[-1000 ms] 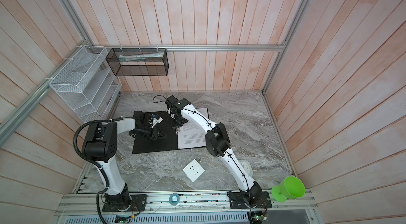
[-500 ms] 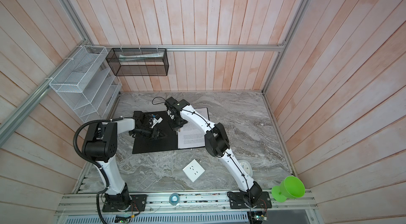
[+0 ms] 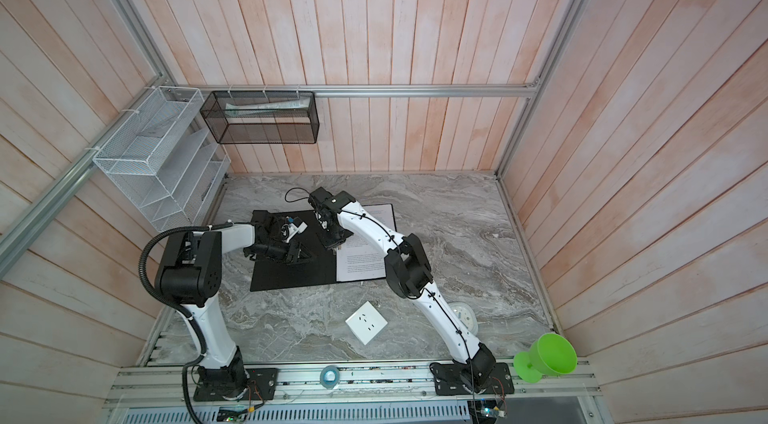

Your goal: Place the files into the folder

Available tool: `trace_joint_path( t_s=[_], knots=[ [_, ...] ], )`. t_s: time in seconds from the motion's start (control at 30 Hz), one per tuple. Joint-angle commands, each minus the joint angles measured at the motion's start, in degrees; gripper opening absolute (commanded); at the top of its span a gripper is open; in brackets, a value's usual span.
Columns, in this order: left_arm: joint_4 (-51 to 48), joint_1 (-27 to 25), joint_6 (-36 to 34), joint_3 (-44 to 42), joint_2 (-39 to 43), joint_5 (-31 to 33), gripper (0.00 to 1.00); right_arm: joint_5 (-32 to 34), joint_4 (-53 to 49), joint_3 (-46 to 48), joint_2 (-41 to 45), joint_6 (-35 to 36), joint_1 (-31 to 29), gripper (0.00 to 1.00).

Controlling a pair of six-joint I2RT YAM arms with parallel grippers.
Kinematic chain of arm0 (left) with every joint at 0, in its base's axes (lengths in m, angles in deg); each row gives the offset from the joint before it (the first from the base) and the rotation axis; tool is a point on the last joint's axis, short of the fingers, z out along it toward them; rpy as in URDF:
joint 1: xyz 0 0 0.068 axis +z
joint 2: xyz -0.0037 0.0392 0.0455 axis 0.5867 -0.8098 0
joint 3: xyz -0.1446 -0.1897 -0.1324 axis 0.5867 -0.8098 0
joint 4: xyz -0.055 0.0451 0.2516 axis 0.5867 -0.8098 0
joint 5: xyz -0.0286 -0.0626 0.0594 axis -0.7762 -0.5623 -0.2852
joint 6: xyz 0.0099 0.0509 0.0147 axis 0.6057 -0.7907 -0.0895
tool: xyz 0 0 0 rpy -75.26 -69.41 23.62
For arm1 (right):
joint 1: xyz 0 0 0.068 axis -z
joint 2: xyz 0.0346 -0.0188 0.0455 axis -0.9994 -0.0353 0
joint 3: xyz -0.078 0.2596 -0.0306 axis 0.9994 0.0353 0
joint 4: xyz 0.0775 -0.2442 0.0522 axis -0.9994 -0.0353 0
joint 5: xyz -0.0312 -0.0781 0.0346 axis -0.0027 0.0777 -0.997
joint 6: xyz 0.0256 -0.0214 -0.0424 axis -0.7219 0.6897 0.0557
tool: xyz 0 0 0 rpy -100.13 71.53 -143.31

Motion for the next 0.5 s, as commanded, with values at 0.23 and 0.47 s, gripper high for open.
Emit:
trace_joint_path(
  t_s=[0.23, 0.47],
  knots=[
    [0.4, 0.5, 0.0, -0.2, -2.2, 1.7, 0.52, 3.6, -6.7, 1.9, -6.1, 0.5, -0.9, 0.04],
    [0.2, 0.7, -0.2, -0.1, -2.4, 1.5, 0.51, 5.1, -6.7, 1.8, -6.7, 0.5, -0.9, 0.03]
  ],
)
